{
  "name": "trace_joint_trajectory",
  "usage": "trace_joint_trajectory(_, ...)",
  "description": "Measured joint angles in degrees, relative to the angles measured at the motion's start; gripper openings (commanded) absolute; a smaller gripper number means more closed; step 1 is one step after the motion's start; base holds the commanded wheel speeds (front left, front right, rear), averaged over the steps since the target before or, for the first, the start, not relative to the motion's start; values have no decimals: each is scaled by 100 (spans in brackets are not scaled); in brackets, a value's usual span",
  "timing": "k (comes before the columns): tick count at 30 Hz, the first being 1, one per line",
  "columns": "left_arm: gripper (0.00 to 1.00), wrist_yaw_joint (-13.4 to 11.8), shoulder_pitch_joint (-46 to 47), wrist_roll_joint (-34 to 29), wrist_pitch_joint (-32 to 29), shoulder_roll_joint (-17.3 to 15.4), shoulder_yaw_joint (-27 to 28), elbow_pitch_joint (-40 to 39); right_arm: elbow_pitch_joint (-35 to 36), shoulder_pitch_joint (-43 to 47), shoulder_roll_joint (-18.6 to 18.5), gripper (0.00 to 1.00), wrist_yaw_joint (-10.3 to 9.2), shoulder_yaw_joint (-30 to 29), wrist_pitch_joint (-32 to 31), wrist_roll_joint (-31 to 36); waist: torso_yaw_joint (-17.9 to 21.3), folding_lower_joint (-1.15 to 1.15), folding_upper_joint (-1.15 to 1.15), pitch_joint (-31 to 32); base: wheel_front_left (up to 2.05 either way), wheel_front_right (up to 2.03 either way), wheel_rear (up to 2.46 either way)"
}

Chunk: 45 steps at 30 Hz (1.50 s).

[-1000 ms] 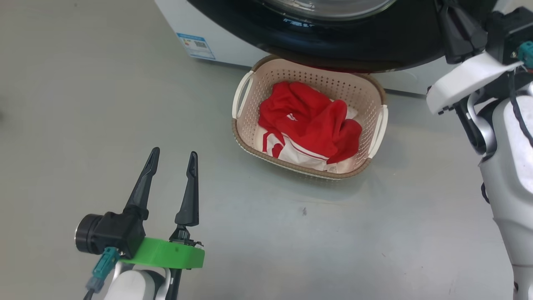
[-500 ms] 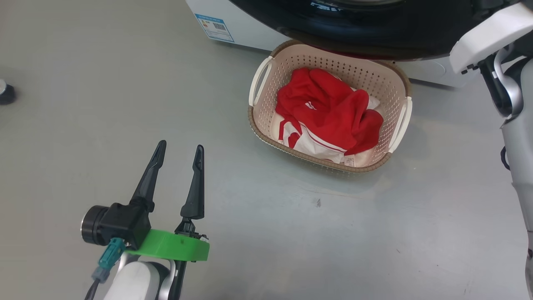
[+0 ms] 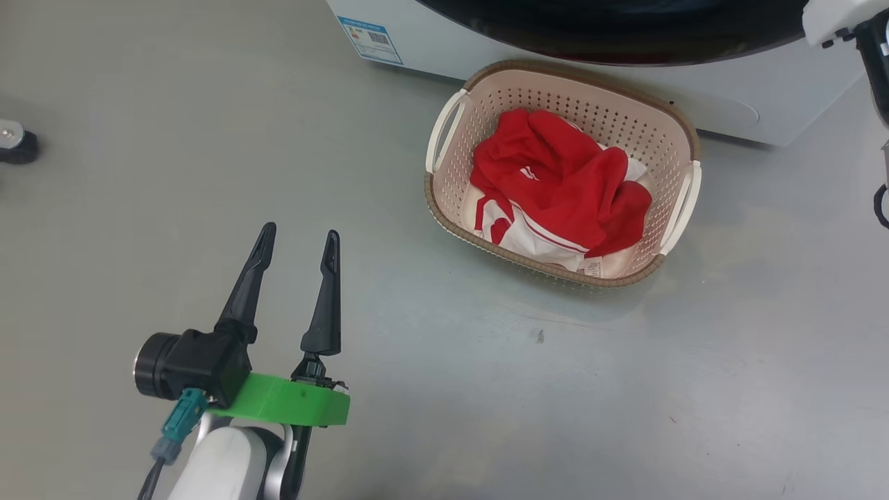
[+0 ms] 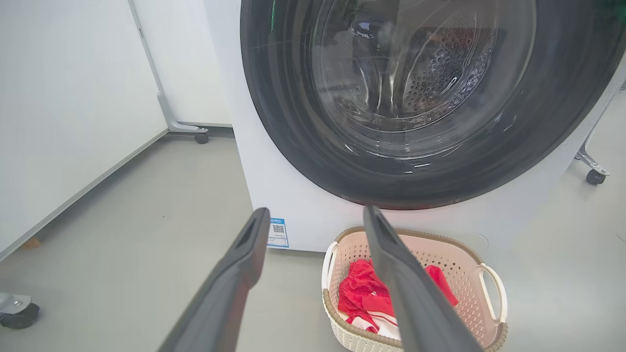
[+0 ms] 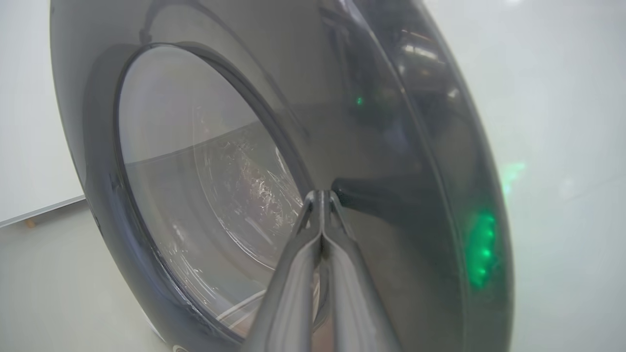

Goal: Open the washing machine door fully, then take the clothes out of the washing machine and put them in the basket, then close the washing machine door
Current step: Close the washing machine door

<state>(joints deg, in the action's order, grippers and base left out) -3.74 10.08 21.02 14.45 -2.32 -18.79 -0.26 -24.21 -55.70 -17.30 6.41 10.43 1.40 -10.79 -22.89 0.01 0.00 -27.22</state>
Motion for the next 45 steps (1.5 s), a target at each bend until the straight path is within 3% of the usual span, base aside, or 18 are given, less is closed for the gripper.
trace_joint_trajectory(21,100,-8,85,-104,0,20,56,44,-668,-116,171,0,-1,82,457,-165,-20,0,0,158,0,0,0)
trace_joint_trajectory(35,100,-8,43,-210,0,20,232,202,-597,1382,533,0,9,203,1137,-514,357,0,0,676,0,0,0)
trace_joint_trajectory(36,100,-8,38,-224,0,19,245,213,-586,1494,563,18,9,183,1156,-557,405,-1,0,715,0,0,0)
trace_joint_trajectory(37,100,-5,34,-241,0,13,245,237,-578,1603,592,67,9,169,1161,-597,453,0,0,754,0,0,0)
trace_joint_trajectory(38,100,2,22,-249,0,7,246,261,-573,1717,619,100,9,156,1173,-619,501,-1,0,795,0,0,0)
trace_joint_trajectory(45,100,101,-141,-285,0,-89,244,457,-465,2580,853,100,-56,-55,1256,-832,896,0,0,1166,0,0,0)
